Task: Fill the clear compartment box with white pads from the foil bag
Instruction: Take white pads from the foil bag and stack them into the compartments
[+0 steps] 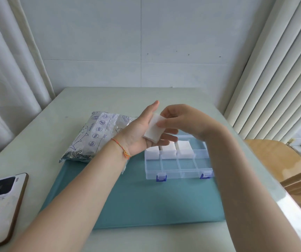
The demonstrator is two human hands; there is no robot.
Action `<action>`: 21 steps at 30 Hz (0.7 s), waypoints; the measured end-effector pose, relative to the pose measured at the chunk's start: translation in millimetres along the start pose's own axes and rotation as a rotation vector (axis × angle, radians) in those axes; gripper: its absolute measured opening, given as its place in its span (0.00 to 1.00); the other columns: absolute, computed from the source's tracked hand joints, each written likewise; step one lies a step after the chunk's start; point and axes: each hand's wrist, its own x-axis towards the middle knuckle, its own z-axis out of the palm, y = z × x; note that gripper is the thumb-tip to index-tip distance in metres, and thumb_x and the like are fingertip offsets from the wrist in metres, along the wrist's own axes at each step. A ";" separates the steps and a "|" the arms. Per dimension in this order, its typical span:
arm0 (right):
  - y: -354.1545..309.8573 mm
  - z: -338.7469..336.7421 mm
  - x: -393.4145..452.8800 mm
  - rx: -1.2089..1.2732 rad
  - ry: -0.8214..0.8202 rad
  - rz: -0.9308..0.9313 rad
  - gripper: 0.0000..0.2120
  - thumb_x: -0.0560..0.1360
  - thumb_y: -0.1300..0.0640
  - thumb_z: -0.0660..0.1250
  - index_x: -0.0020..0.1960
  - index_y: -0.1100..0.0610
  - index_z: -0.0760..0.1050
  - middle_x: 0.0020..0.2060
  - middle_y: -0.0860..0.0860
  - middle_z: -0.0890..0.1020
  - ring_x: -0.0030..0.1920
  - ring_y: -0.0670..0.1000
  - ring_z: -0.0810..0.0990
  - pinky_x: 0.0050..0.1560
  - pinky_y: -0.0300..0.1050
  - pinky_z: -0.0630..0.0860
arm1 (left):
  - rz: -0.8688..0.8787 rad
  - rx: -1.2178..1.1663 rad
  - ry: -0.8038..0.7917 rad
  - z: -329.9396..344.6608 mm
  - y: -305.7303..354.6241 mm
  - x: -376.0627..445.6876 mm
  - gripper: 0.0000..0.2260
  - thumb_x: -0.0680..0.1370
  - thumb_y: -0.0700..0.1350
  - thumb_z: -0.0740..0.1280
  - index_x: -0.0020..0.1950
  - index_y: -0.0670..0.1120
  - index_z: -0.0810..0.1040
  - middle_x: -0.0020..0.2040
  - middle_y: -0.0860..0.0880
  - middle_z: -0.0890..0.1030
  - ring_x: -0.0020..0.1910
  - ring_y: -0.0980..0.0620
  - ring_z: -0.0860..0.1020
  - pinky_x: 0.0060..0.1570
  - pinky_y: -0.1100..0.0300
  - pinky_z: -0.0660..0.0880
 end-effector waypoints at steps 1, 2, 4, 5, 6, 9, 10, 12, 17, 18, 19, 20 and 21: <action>4.4 -6.2 -2.2 0.018 0.031 0.014 0.08 0.72 0.54 0.72 0.46 0.59 0.79 0.39 0.55 0.82 0.38 0.48 0.78 0.49 0.49 0.76 | 0.010 0.020 0.032 1.9 -2.1 2.3 0.25 0.78 0.62 0.60 0.55 0.42 0.81 0.49 0.38 0.82 0.46 0.40 0.82 0.46 0.52 0.79; 10.9 -13.9 -5.2 0.052 0.060 0.034 0.08 0.73 0.56 0.72 0.47 0.60 0.79 0.41 0.56 0.83 0.40 0.49 0.80 0.51 0.51 0.79 | 0.024 0.052 0.067 4.6 -4.8 5.4 0.24 0.77 0.60 0.63 0.58 0.41 0.80 0.51 0.37 0.81 0.49 0.40 0.81 0.51 0.49 0.79; 23.6 -26.2 -10.3 0.145 0.088 0.087 0.08 0.73 0.59 0.71 0.49 0.63 0.79 0.43 0.57 0.84 0.41 0.49 0.82 0.55 0.52 0.80 | 0.071 0.142 0.142 8.7 -10.3 10.6 0.20 0.73 0.54 0.66 0.57 0.41 0.80 0.49 0.41 0.80 0.49 0.45 0.80 0.51 0.49 0.78; 29.3 -31.4 -13.6 0.192 0.094 0.111 0.08 0.74 0.60 0.71 0.50 0.64 0.78 0.42 0.56 0.84 0.40 0.48 0.83 0.55 0.51 0.79 | 0.099 0.197 0.187 12.5 -12.8 13.7 0.15 0.73 0.51 0.68 0.53 0.43 0.80 0.47 0.43 0.79 0.47 0.48 0.79 0.49 0.51 0.79; 34.5 -34.5 -15.5 0.239 0.101 0.129 0.08 0.75 0.61 0.70 0.51 0.65 0.78 0.41 0.56 0.84 0.39 0.48 0.83 0.54 0.50 0.79 | 0.120 0.250 0.241 16.2 -14.6 16.7 0.08 0.74 0.47 0.69 0.49 0.44 0.80 0.44 0.45 0.79 0.44 0.50 0.78 0.46 0.54 0.78; 49.6 -36.4 -19.3 0.379 0.153 0.169 0.07 0.75 0.61 0.70 0.51 0.63 0.77 0.38 0.55 0.84 0.36 0.49 0.83 0.48 0.48 0.79 | 0.140 0.309 0.404 29.6 -20.1 28.2 0.03 0.77 0.41 0.69 0.43 0.46 0.80 0.35 0.49 0.78 0.34 0.55 0.76 0.39 0.61 0.74; 54.7 -35.3 -19.8 0.418 0.177 0.179 0.06 0.75 0.62 0.70 0.50 0.61 0.76 0.37 0.54 0.83 0.35 0.50 0.83 0.46 0.47 0.79 | 0.145 0.299 0.434 32.7 -21.9 31.9 0.03 0.76 0.41 0.70 0.42 0.46 0.80 0.33 0.50 0.78 0.32 0.55 0.76 0.38 0.62 0.73; 65.9 -33.6 -20.3 0.470 0.241 0.202 0.11 0.73 0.63 0.72 0.52 0.60 0.73 0.37 0.56 0.83 0.34 0.50 0.82 0.42 0.46 0.79 | 0.147 0.324 0.455 37.8 -27.0 38.1 0.02 0.76 0.42 0.71 0.43 0.45 0.80 0.33 0.51 0.78 0.32 0.55 0.76 0.37 0.62 0.73; 87.3 -32.7 -18.6 0.229 0.319 0.300 0.13 0.72 0.62 0.73 0.53 0.59 0.72 0.31 0.54 0.81 0.31 0.50 0.79 0.35 0.43 0.74 | 0.205 0.879 0.492 31.6 -41.3 50.8 0.06 0.76 0.49 0.69 0.52 0.51 0.81 0.51 0.53 0.81 0.53 0.54 0.78 0.53 0.62 0.72; 87.5 -32.7 -18.2 0.138 0.287 0.314 0.11 0.72 0.61 0.73 0.51 0.58 0.73 0.30 0.52 0.81 0.31 0.49 0.78 0.34 0.42 0.73 | 0.186 1.001 0.444 29.5 -43.7 51.2 0.12 0.75 0.51 0.70 0.57 0.50 0.79 0.57 0.53 0.79 0.59 0.54 0.76 0.58 0.61 0.70; 86.7 -32.4 -17.9 0.061 0.250 0.327 0.08 0.73 0.62 0.71 0.50 0.58 0.74 0.29 0.51 0.80 0.30 0.49 0.76 0.33 0.41 0.72 | 0.165 1.100 0.384 27.8 -46.4 50.1 0.18 0.74 0.54 0.71 0.62 0.50 0.77 0.63 0.52 0.76 0.64 0.54 0.73 0.63 0.59 0.68; 84.3 -32.7 -18.1 0.005 0.213 0.341 0.06 0.74 0.62 0.70 0.49 0.57 0.75 0.29 0.50 0.78 0.29 0.48 0.75 0.32 0.40 0.71 | 0.151 1.178 0.328 26.9 -48.4 48.6 0.24 0.73 0.56 0.72 0.66 0.49 0.74 0.66 0.51 0.73 0.67 0.53 0.70 0.66 0.57 0.66; 81.4 -32.8 -18.0 -0.029 0.179 0.359 0.04 0.74 0.62 0.69 0.48 0.57 0.75 0.29 0.50 0.77 0.29 0.48 0.73 0.31 0.40 0.71 | 0.144 1.235 0.285 26.5 -50.4 47.2 0.28 0.72 0.57 0.73 0.69 0.50 0.71 0.69 0.51 0.71 0.69 0.53 0.67 0.68 0.56 0.65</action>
